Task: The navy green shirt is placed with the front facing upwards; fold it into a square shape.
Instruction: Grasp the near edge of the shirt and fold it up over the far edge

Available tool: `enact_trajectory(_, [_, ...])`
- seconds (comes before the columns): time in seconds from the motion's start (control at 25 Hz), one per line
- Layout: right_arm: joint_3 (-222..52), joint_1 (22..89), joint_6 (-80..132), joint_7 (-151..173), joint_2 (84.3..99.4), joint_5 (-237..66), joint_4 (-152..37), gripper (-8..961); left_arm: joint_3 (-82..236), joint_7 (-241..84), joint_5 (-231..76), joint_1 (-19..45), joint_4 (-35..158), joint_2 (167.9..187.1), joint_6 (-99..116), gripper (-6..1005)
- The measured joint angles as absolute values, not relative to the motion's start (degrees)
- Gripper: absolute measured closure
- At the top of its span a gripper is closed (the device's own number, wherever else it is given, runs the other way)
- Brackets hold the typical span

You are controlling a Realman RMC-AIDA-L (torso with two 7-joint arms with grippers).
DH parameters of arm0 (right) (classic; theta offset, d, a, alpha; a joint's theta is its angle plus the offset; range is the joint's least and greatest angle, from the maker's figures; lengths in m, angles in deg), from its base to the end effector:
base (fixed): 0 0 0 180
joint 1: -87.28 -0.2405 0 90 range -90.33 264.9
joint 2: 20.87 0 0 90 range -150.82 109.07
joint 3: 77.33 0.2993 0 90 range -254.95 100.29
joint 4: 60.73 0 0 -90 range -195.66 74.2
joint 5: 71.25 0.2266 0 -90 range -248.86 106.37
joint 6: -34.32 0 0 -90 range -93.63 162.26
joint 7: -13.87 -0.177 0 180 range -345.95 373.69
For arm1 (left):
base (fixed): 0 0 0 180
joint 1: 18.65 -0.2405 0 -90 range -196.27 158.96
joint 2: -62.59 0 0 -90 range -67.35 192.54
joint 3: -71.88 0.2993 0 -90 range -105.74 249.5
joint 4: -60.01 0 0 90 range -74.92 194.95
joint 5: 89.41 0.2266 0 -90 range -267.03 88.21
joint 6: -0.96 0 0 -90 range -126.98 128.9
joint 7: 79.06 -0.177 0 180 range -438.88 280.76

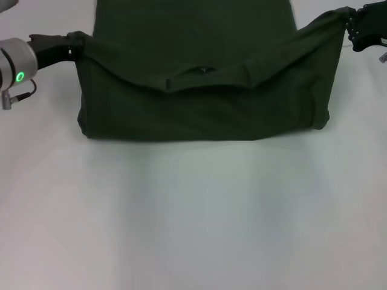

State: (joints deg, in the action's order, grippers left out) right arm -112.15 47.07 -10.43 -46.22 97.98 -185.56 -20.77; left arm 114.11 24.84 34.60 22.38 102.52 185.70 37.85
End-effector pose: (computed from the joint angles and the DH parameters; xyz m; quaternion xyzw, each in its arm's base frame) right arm 0.3064 0.5209 0.0275 -0.8627 0.0913 0.0534 0.4946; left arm -0.2909 0.5222 -0.0156 -0.8069 -0.3481 -0.1375 0.4570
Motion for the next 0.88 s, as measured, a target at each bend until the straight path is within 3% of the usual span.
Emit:
enact_trajectory(0.28, [-112.8,45.89,-8.74,-46.32,97.82,-185.73,-22.72,899,116.51,22.76,33.07,22.46,101.31,186.48,33.77,814])
enact_trajectory(0.52, [-115.01,45.61,-5.04,-46.2,98.18,-185.59,-22.83,687,116.93,22.68,33.03,22.68,100.31,186.4,31.21,651])
enact_trajectory(0.88, [-114.74,47.87,-10.23,-50.48,97.79,-183.06,-21.31,276,116.97,22.63,30.55,19.6,102.2,186.35,36.12,355])
